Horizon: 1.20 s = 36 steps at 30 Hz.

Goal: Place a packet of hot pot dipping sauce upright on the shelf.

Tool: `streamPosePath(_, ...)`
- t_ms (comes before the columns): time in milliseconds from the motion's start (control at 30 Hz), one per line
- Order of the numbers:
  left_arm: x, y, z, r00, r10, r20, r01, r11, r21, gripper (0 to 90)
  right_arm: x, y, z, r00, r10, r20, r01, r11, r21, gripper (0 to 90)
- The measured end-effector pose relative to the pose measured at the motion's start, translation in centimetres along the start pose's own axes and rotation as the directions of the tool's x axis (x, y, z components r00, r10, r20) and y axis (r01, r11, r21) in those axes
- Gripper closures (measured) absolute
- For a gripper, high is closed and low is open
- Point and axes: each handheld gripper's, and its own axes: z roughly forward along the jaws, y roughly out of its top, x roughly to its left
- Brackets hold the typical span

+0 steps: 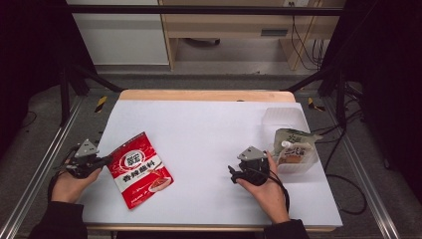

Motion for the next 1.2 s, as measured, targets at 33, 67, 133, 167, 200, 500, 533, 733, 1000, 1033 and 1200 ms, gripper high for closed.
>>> streamPosePath(33,-0.2,0.2,-0.1,1.0,0.01,0.0,-0.01,0.9999,-0.003,90.0,0.0,0.1,0.0,0.9999,0.007,-0.014,-0.007,1.0,-0.003,14.1)
streamPosePath(67,-0.4,0.5,-0.2,0.9998,0.021,-0.002,-0.021,0.9997,-0.011,90.0,0.0,0.2,0.0,0.9998,0.008,-0.019,-0.008,0.9999,-0.009,14.3)
streamPosePath(133,-0.8,1.1,-0.4,0.9992,0.04,-0.003,-0.04,0.9989,-0.023,90.0,0.2,0.6,-0.1,0.9998,0.004,-0.019,-0.004,1.0,-0.007,14.3)
streamPosePath(167,-1.1,1.5,-0.5,0.9985,0.054,-0.004,-0.054,0.9983,-0.024,90.0,0.4,0.9,-0.2,0.9998,-0.01,-0.015,0.01,0.9999,-0.006,14.3)
streamPosePath(200,-1.3,1.8,-0.5,0.9976,0.069,-0.006,-0.069,0.9973,-0.026,90.0,0.5,1.2,-0.4,0.9996,-0.022,-0.018,0.021,0.9997,-0.012,14.3)
streamPosePath(500,-2.9,4.5,-1.8,0.9914,0.131,0.0,-0.13,0.9867,-0.098,90.0,2.1,5.8,-2.2,0.9884,-0.141,-0.057,0.137,0.9886,-0.062,14.3)
streamPosePath(533,-2.9,4.8,-1.8,0.9889,0.149,0.004,-0.147,0.9825,-0.114,90.0,2.3,6.5,-2.5,0.9857,-0.158,-0.058,0.154,0.9855,-0.072,14.3)
streamPosePath(733,-3.1,5.9,-2.4,0.9857,0.168,0.003,-0.167,0.98,-0.108,90.0,3.3,9.5,-3.1,0.975,-0.201,-0.094,0.191,0.9759,-0.105,14.3)
streamPosePath(1000,-3.6,6.9,-2.9,0.9813,0.192,0.01,-0.19,0.9746,-0.119,90.0,4.4,11.5,-2.7,0.9611,-0.248,-0.122,0.236,0.9662,-0.104,14.3)
streamPosePath(1033,-3.7,7.1,-2.9,0.9803,0.197,0.01,-0.195,0.9738,-0.117,90.0,4.6,11.7,-2.6,0.9591,-0.253,-0.128,0.241,0.9653,-0.1,14.3)
streamPosePath(1200,-4.2,7.8,-3.3,0.977,0.213,0.015,-0.209,0.9696,-0.127,90.0,5.2,12.6,-2.7,0.942,-0.301,-0.148,0.292,0.953,-0.082,13.9)
